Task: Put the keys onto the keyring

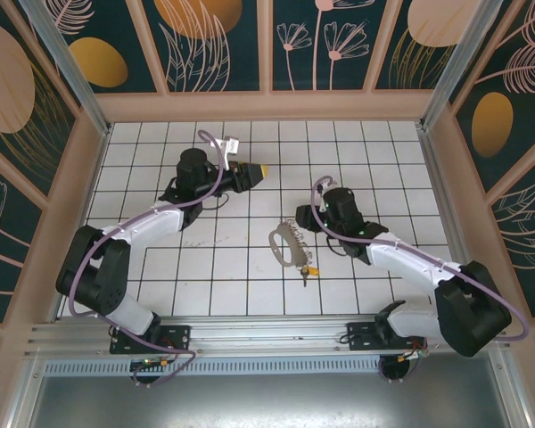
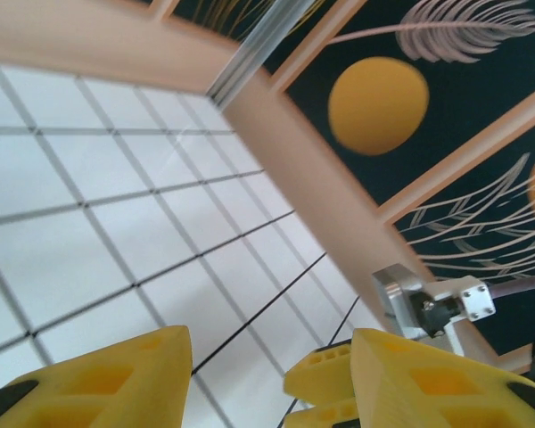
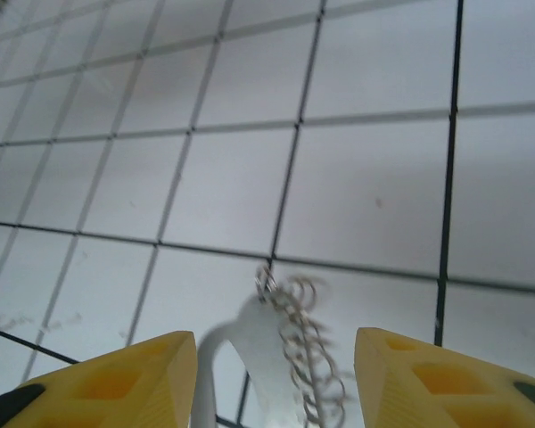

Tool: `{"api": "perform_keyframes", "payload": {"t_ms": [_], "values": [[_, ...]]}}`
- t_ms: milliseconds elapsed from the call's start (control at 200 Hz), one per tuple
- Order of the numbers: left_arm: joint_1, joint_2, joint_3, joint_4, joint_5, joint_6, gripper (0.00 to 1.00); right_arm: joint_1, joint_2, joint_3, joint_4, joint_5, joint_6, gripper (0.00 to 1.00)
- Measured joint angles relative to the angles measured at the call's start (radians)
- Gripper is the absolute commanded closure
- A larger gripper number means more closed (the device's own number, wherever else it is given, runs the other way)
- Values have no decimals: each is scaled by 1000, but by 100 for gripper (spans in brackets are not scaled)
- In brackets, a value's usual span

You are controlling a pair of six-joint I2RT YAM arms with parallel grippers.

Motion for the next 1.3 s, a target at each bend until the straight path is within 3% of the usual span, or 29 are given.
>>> {"api": "perform_keyframes", "payload": {"t_ms": [525,591,751,1296], "values": [[0,0,-69,-6,-53,-2,48,74,180,-82,2,-25,65,56],[0,0,-69,-5,-56,-2,48,77,197,-78,13,-17,65,63],[0,0,-71,-2,-56,-2,48,79,268,-29,58,-30,78,100],[0,-3,-101,9,-56,-12,47,90,574,354,109,-43,35,100]]}}
